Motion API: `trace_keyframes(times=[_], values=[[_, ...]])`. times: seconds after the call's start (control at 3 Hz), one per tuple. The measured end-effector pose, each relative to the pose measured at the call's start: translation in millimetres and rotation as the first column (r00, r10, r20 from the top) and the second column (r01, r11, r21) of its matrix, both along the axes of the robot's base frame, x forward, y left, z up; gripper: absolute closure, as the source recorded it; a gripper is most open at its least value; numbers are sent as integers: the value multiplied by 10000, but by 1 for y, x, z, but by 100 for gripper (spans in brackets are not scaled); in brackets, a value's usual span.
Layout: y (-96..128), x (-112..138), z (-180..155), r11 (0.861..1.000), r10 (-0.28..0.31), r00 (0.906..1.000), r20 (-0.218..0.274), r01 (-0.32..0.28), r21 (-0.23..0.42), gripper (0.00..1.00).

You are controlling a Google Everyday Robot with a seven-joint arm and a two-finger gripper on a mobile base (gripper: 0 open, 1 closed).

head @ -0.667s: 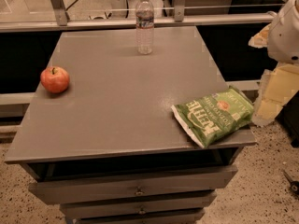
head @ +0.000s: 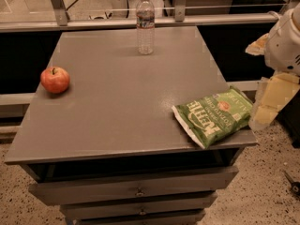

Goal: Move green jalapeno chip bag near water bottle

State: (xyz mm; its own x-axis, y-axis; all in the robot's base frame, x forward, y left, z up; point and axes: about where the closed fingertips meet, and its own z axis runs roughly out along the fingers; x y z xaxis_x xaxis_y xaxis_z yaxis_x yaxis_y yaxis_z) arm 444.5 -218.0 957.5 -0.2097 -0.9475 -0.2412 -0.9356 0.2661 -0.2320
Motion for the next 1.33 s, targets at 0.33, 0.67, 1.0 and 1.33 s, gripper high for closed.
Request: trace_keyframes(times=[0.33, 0.67, 1.0, 1.33], values=[[-5, 14, -40, 9973, 244, 9995, -214, -229, 701, 0], [-17, 23, -76, 9910, 358, 9983, -452, -296, 1303, 0], [-28, 30, -98, 9854, 418, 9983, -401, -346, 1668, 0], [-34, 34, -108, 9814, 469, 9988, -135, -436, 1870, 15]])
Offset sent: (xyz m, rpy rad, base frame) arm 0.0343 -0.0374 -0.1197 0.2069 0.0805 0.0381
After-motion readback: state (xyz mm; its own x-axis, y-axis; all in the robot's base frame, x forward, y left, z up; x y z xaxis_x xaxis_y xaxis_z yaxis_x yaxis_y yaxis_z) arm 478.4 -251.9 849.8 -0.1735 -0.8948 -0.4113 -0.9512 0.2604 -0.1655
